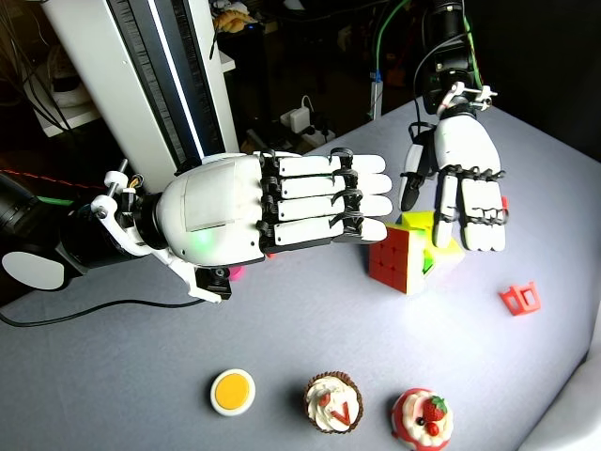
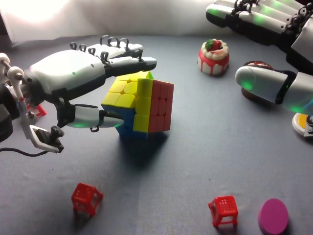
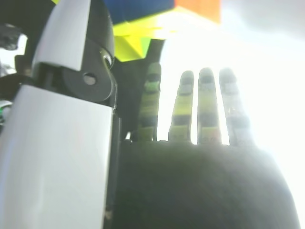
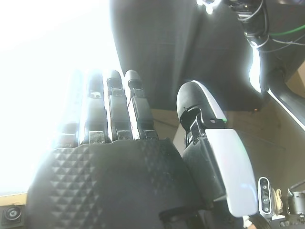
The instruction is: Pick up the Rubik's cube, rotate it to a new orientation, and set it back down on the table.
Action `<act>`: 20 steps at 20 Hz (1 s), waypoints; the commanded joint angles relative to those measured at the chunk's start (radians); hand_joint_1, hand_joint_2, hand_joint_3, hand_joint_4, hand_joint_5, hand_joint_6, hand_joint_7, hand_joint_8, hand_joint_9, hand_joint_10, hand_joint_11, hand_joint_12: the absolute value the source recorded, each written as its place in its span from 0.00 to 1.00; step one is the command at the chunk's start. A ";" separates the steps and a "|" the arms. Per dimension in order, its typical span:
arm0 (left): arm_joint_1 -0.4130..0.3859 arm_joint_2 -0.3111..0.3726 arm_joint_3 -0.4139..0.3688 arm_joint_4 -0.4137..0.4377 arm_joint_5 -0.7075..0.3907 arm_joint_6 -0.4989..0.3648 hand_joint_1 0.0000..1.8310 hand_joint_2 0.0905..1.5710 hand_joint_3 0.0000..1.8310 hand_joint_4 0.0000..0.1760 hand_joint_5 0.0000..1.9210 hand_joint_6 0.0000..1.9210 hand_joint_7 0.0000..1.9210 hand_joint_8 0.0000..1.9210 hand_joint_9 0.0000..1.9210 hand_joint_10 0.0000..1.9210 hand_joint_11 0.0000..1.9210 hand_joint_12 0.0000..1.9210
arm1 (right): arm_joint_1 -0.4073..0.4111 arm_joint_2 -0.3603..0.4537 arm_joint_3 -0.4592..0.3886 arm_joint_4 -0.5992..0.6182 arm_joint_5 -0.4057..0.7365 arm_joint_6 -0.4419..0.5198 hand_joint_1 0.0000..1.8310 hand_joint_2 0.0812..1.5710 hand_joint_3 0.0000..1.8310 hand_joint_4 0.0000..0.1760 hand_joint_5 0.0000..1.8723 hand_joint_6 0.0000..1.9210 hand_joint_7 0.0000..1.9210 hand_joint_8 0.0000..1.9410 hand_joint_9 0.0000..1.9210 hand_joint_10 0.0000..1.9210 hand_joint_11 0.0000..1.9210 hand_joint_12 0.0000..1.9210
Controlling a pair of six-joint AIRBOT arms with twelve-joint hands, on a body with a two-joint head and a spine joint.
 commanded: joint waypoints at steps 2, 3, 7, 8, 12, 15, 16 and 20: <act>-0.006 0.013 -0.011 -0.002 -0.113 -0.006 0.45 0.72 0.00 0.74 0.06 0.00 0.00 0.00 0.00 0.00 0.03 0.01 | 0.007 -0.002 -0.001 0.027 0.121 0.006 0.07 0.91 0.00 0.00 0.11 0.00 0.08 0.00 0.04 0.12 0.00 0.32; -0.006 0.020 -0.018 0.018 -0.109 -0.011 0.43 0.72 0.00 0.95 0.05 0.00 0.00 0.00 0.00 0.00 0.02 0.01 | 0.007 -0.002 -0.001 0.027 0.121 0.006 0.06 0.91 0.00 0.00 0.10 0.00 0.08 0.00 0.04 0.12 0.00 0.33; -0.008 0.030 -0.030 0.108 -0.070 -0.054 0.31 0.75 0.01 0.41 0.02 0.00 0.00 0.00 0.00 0.00 0.00 0.00 | 0.007 -0.003 -0.001 0.029 0.121 0.006 0.07 0.91 0.00 0.00 0.11 0.00 0.09 0.00 0.05 0.11 0.00 0.34; -0.009 0.030 -0.030 0.131 -0.058 -0.068 0.26 0.75 0.01 0.35 0.01 0.00 0.00 0.00 0.00 0.00 0.00 0.00 | 0.007 -0.003 -0.001 0.029 0.121 0.006 0.05 0.91 0.00 0.00 0.12 0.01 0.09 0.00 0.05 0.11 0.00 0.34; -0.009 0.028 -0.036 0.231 -0.025 -0.134 0.15 0.76 0.01 0.12 0.00 0.00 0.00 0.00 0.00 0.00 0.00 0.00 | 0.006 -0.003 -0.001 0.029 0.121 0.006 0.05 0.91 0.00 0.00 0.11 0.00 0.08 0.00 0.04 0.10 0.00 0.29; -0.001 0.034 -0.048 0.270 -0.019 -0.161 0.04 0.78 0.01 0.18 0.00 0.00 0.00 0.00 0.00 0.00 0.00 0.00 | 0.004 -0.004 -0.002 0.030 0.121 0.006 0.03 0.92 0.00 0.00 0.09 0.00 0.08 0.00 0.04 0.08 0.00 0.26; 0.003 0.039 -0.056 0.283 -0.019 -0.167 0.02 0.78 0.01 0.12 0.00 0.00 0.00 0.00 0.00 0.00 0.00 0.00 | 0.002 -0.004 -0.004 0.030 0.121 0.006 0.03 0.92 0.00 0.00 0.10 0.00 0.07 0.00 0.04 0.08 0.00 0.28; 0.013 0.059 -0.083 0.312 -0.022 -0.172 0.00 0.76 0.00 0.06 0.00 0.00 0.00 0.00 0.00 0.00 0.00 0.00 | -0.007 -0.003 -0.008 0.028 0.120 0.006 0.05 0.92 0.00 0.00 0.14 0.01 0.11 0.01 0.09 0.10 0.00 0.46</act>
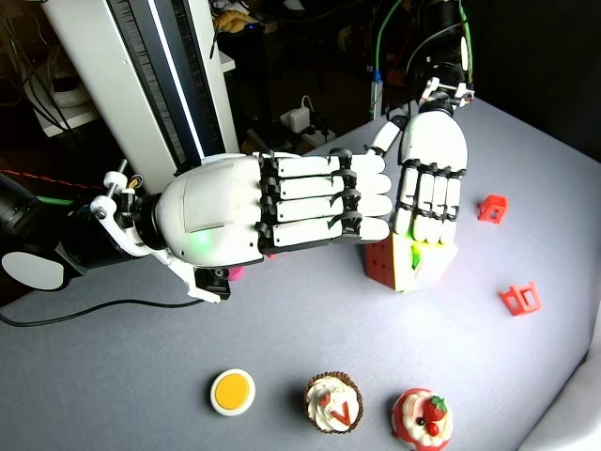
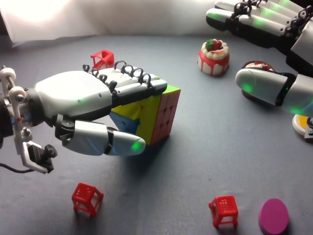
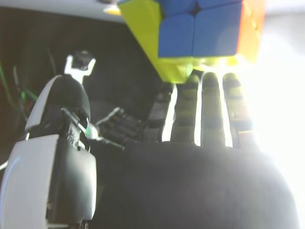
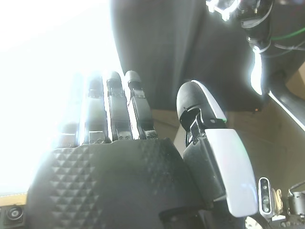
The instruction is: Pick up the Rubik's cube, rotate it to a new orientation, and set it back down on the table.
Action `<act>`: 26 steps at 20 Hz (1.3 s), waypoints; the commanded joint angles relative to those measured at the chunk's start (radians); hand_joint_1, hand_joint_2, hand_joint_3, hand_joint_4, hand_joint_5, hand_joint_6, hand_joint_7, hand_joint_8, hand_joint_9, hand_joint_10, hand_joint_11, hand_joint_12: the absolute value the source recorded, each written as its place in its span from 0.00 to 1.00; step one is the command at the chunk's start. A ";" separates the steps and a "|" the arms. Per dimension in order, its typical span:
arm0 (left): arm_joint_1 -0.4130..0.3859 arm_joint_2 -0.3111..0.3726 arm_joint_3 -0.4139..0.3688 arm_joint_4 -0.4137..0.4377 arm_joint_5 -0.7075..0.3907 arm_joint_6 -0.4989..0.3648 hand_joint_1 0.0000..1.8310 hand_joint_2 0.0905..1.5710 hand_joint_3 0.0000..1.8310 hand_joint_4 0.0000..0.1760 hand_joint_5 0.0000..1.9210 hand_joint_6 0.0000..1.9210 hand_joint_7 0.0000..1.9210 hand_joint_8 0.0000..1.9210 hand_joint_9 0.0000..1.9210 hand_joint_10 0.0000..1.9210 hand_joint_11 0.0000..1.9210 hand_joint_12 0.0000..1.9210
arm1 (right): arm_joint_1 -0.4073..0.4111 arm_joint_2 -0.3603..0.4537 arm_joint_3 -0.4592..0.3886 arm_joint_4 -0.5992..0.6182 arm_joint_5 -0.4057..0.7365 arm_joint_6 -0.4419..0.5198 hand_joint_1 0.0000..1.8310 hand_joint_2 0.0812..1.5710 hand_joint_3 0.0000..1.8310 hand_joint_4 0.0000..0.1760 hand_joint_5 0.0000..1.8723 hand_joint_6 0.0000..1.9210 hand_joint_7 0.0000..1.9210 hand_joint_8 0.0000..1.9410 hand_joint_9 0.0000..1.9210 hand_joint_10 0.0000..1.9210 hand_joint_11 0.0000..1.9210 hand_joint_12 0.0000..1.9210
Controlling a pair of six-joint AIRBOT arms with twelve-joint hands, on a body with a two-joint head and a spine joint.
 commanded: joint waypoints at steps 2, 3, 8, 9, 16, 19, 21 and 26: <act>0.008 0.005 -0.009 -0.006 -0.051 -0.002 0.00 0.76 0.00 0.08 0.00 0.00 0.00 0.00 0.00 0.00 0.00 0.00 | -0.004 -0.003 -0.006 0.025 0.120 0.006 0.08 0.93 0.00 0.00 0.18 0.02 0.16 0.01 0.10 0.22 0.00 0.64; 0.013 0.009 -0.011 -0.007 -0.053 -0.002 0.00 0.76 0.00 0.03 0.00 0.00 0.00 0.00 0.00 0.00 0.00 0.00 | -0.009 -0.003 -0.007 0.025 0.119 0.006 0.10 0.92 0.00 0.00 0.21 0.03 0.18 0.01 0.08 0.34 0.00 0.71; 0.030 0.029 -0.030 -0.024 -0.056 0.022 0.00 0.76 0.00 0.02 0.00 0.00 0.00 0.00 0.00 0.00 0.00 0.00 | -0.025 -0.003 -0.012 0.025 0.114 0.006 0.18 0.90 0.00 0.00 0.15 0.27 0.21 0.15 0.04 0.66 0.00 0.88; 0.033 0.031 -0.031 -0.027 -0.057 0.023 0.00 0.75 0.00 0.05 0.00 0.00 0.00 0.00 0.00 0.00 0.00 0.00 | -0.026 -0.003 -0.013 0.025 0.113 0.006 0.18 0.89 0.00 0.00 0.13 0.30 0.19 0.17 0.03 0.67 0.00 0.88; 0.064 0.066 -0.066 -0.026 -0.060 0.038 0.00 0.71 0.00 0.19 0.00 0.00 0.00 0.00 0.00 0.00 0.00 0.00 | -0.030 -0.003 -0.014 0.026 0.109 0.006 0.14 0.92 0.00 0.00 0.08 0.33 0.15 0.21 0.02 0.60 0.00 0.87; 0.079 0.066 -0.070 -0.020 -0.059 0.029 0.00 0.69 0.00 0.25 0.00 0.00 0.00 0.00 0.00 0.00 0.00 0.00 | -0.030 -0.003 -0.014 0.030 0.109 0.006 0.13 0.92 0.00 0.00 0.11 0.25 0.17 0.15 0.02 0.59 0.00 0.89; 0.078 0.066 -0.070 -0.006 -0.051 0.020 0.00 0.67 0.00 0.16 0.00 0.00 0.00 0.00 0.00 0.00 0.00 0.00 | -0.031 -0.003 -0.013 0.031 0.108 0.006 0.13 0.91 0.00 0.00 0.12 0.24 0.17 0.13 0.02 0.58 0.00 0.88; 0.082 0.047 -0.053 0.012 -0.022 -0.007 0.00 0.68 0.00 0.02 0.00 0.00 0.00 0.00 0.00 0.00 0.00 0.00 | -0.034 -0.003 -0.011 0.038 0.108 0.006 0.07 0.94 0.00 0.00 0.11 0.27 0.18 0.13 0.02 0.59 0.00 0.88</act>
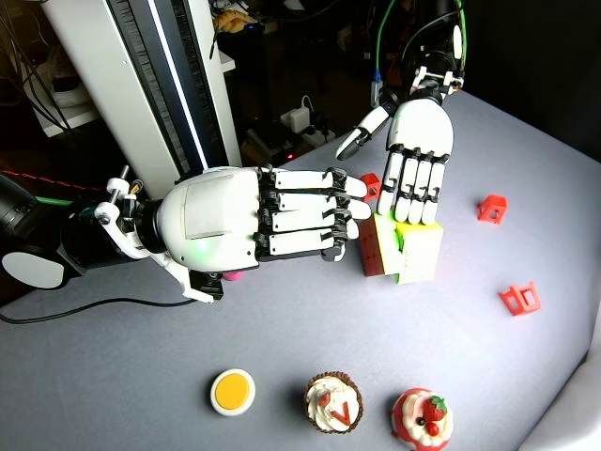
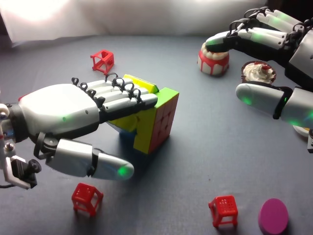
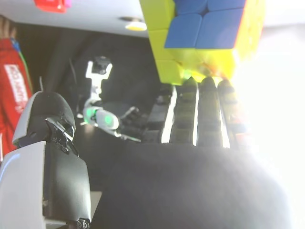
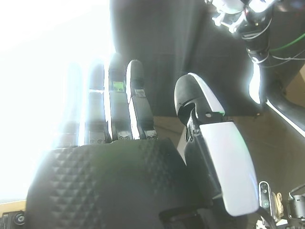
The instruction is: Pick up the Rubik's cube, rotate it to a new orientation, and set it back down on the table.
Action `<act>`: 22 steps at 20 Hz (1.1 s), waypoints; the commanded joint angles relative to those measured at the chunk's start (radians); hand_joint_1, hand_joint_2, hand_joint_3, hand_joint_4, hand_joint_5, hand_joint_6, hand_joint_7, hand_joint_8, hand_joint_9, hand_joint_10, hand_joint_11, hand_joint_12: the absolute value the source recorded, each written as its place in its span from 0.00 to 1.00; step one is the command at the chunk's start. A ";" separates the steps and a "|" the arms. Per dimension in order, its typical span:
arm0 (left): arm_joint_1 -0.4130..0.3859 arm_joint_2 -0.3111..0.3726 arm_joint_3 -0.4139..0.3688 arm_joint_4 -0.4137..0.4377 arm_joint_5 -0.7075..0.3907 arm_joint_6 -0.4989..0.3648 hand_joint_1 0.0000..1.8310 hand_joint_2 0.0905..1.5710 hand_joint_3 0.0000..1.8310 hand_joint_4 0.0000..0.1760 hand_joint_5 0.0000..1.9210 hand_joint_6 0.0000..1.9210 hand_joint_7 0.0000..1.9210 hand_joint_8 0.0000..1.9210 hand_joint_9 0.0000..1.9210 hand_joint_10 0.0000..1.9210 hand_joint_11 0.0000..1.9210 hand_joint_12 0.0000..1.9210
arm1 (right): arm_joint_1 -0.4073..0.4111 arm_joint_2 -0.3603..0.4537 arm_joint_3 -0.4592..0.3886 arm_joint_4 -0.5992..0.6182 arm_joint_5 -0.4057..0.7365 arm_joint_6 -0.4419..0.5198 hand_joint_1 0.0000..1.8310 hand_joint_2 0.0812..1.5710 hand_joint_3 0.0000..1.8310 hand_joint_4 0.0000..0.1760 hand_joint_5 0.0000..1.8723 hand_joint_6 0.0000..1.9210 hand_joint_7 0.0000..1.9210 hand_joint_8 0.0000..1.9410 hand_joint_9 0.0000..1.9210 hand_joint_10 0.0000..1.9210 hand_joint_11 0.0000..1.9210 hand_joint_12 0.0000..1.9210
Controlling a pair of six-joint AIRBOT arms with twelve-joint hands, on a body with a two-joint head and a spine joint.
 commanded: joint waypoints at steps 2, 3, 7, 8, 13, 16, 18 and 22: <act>0.008 -0.015 0.000 0.011 0.023 -0.011 0.00 0.68 0.00 0.02 0.00 0.00 0.00 0.00 0.00 0.00 0.00 0.00 | 0.003 -0.003 -0.001 0.025 0.122 0.005 0.06 0.95 0.00 0.00 0.11 0.26 0.17 0.12 0.01 0.58 0.00 0.87; 0.009 -0.016 0.002 0.020 0.030 -0.016 0.00 0.68 0.00 0.01 0.00 0.00 0.00 0.00 0.00 0.00 0.00 0.00 | 0.003 -0.003 0.000 0.025 0.122 0.005 0.08 0.94 0.00 0.00 0.11 0.26 0.18 0.13 0.02 0.60 0.00 0.88; 0.015 -0.023 0.008 0.031 0.041 -0.028 0.00 0.70 0.00 0.00 0.01 0.00 0.00 0.00 0.00 0.00 0.00 0.00 | 0.003 -0.003 0.000 0.028 0.122 0.005 0.09 0.93 0.00 0.00 0.13 0.26 0.19 0.14 0.02 0.59 0.00 0.88; 0.015 -0.024 0.009 0.027 0.036 -0.028 0.00 0.70 0.00 0.00 0.01 0.00 0.00 0.00 0.00 0.00 0.00 0.00 | 0.003 -0.003 0.000 0.028 0.122 0.005 0.09 0.93 0.00 0.00 0.13 0.26 0.19 0.14 0.02 0.59 0.00 0.88; 0.014 0.024 -0.023 -0.050 -0.040 0.036 0.00 0.75 0.01 0.02 0.00 0.00 0.00 0.00 0.00 0.00 0.00 0.00 | 0.003 -0.002 0.001 0.030 0.122 0.005 0.09 0.93 0.00 0.00 0.12 0.27 0.17 0.17 0.00 0.60 0.00 0.87; 0.015 0.053 -0.052 -0.068 -0.072 0.066 0.00 0.71 0.00 0.00 0.06 0.02 0.03 0.01 0.00 0.00 0.00 0.00 | 0.003 -0.001 0.001 0.030 0.122 0.005 0.09 0.92 0.00 0.00 0.14 0.18 0.18 0.12 0.02 0.55 0.00 0.85; 0.027 0.070 -0.069 -0.029 -0.058 0.045 0.00 0.76 0.01 0.00 0.09 0.02 0.05 0.01 0.00 0.00 0.00 0.00 | 0.003 -0.002 0.002 0.030 0.119 0.005 0.09 0.91 0.00 0.00 0.16 0.13 0.18 0.09 0.01 0.53 0.00 0.81; 0.033 0.063 -0.060 0.071 0.008 -0.036 0.00 0.81 0.03 0.00 0.07 0.01 0.04 0.00 0.00 0.00 0.00 0.00 | 0.002 -0.002 0.002 0.032 0.118 0.005 0.09 0.91 0.00 0.00 0.17 0.10 0.20 0.08 0.02 0.54 0.00 0.80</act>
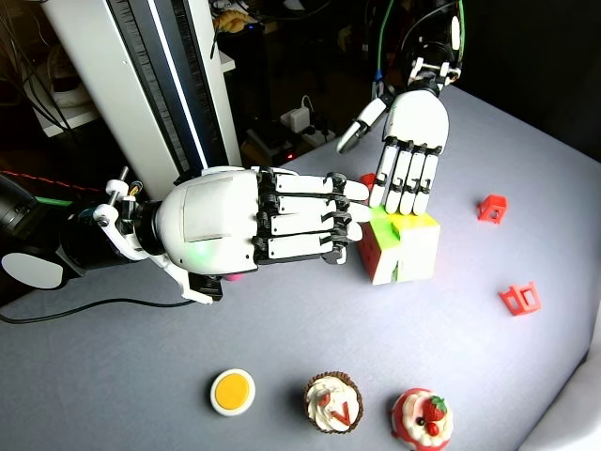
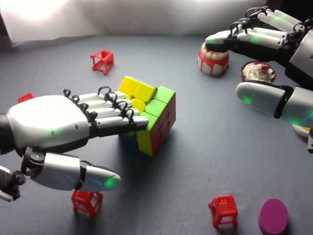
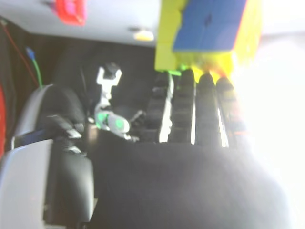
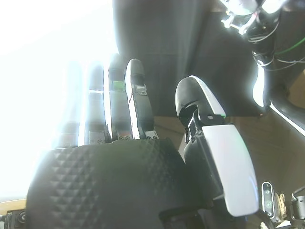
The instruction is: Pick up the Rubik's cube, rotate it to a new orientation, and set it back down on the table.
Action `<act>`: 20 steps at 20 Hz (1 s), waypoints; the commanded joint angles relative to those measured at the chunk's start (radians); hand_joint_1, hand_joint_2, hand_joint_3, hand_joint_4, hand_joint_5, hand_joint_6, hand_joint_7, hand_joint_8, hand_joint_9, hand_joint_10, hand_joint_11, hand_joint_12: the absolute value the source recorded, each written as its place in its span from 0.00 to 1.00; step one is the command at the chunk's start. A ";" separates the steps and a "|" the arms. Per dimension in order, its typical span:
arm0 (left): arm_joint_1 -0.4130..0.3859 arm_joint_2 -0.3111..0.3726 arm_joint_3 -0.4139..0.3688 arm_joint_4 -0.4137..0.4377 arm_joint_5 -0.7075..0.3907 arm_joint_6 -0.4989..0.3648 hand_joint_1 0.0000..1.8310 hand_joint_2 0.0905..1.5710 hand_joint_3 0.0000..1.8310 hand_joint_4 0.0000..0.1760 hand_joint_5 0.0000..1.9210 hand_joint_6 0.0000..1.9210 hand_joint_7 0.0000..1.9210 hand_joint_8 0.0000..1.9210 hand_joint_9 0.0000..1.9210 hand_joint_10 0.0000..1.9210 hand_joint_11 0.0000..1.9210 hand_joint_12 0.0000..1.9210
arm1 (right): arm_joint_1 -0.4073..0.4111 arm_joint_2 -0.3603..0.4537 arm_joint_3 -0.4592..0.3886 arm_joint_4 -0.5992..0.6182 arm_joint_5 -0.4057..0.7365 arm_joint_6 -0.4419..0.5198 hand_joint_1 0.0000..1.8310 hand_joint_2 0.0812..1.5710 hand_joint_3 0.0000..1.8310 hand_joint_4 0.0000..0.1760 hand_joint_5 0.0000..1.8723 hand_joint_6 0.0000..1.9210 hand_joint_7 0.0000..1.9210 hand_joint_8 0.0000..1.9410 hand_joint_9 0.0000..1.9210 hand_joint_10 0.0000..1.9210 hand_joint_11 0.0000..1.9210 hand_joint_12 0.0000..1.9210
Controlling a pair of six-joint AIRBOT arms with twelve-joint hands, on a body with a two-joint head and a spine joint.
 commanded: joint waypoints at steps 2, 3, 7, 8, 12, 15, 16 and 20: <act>0.000 -0.020 0.010 0.039 0.019 -0.049 0.00 0.83 0.03 0.00 0.06 0.00 0.03 0.00 0.00 0.00 0.00 0.00 | 0.006 -0.002 0.001 0.025 0.120 0.006 0.08 0.93 0.00 0.00 0.18 0.10 0.20 0.08 0.02 0.54 0.00 0.82; 0.000 -0.027 0.015 0.054 0.024 -0.065 0.00 0.83 0.03 0.00 0.05 0.00 0.02 0.00 0.00 0.00 0.00 0.00 | 0.006 -0.002 0.001 0.025 0.120 0.006 0.06 0.93 0.00 0.00 0.18 0.09 0.19 0.07 0.01 0.55 0.00 0.81; -0.003 -0.054 0.034 0.051 0.020 -0.075 0.00 0.84 0.03 0.00 0.02 0.00 0.00 0.00 0.00 0.00 0.00 0.00 | 0.003 -0.002 0.001 0.029 0.120 0.006 0.08 0.92 0.00 0.00 0.18 0.09 0.21 0.07 0.02 0.55 0.00 0.80; -0.009 -0.058 0.039 0.041 0.014 -0.071 0.00 0.85 0.03 0.00 0.00 0.00 0.00 0.00 0.00 0.00 0.00 0.00 | 0.002 -0.002 0.001 0.029 0.120 0.006 0.10 0.92 0.00 0.00 0.19 0.10 0.21 0.07 0.03 0.55 0.00 0.82; -0.023 -0.055 0.036 -0.021 -0.020 -0.015 0.00 0.86 0.03 0.00 0.00 0.00 0.00 0.00 0.00 0.00 0.00 0.00 | 0.002 -0.002 0.002 0.031 0.120 0.006 0.09 0.93 0.00 0.00 0.18 0.10 0.19 0.07 0.00 0.58 0.00 0.83; -0.041 -0.063 0.041 -0.056 -0.037 0.024 0.00 0.85 0.02 0.04 0.00 0.00 0.00 0.00 0.00 0.00 0.00 0.00 | 0.002 0.000 0.002 0.033 0.120 0.006 0.07 0.93 0.00 0.00 0.17 0.10 0.19 0.06 0.00 0.57 0.00 0.82; -0.044 -0.064 0.042 -0.063 -0.047 0.029 0.00 0.84 0.01 0.06 0.00 0.00 0.00 0.00 0.00 0.00 0.00 0.00 | 0.002 0.001 0.002 0.033 0.120 0.006 0.07 0.93 0.00 0.00 0.16 0.09 0.18 0.05 0.00 0.52 0.00 0.79; -0.052 -0.048 0.032 -0.149 -0.104 0.105 0.00 0.82 0.01 0.28 0.00 0.00 0.00 0.00 0.00 0.00 0.00 0.00 | 0.000 0.002 0.002 0.038 0.123 0.006 0.08 0.91 0.00 0.00 0.17 0.08 0.17 0.03 0.00 0.48 0.00 0.77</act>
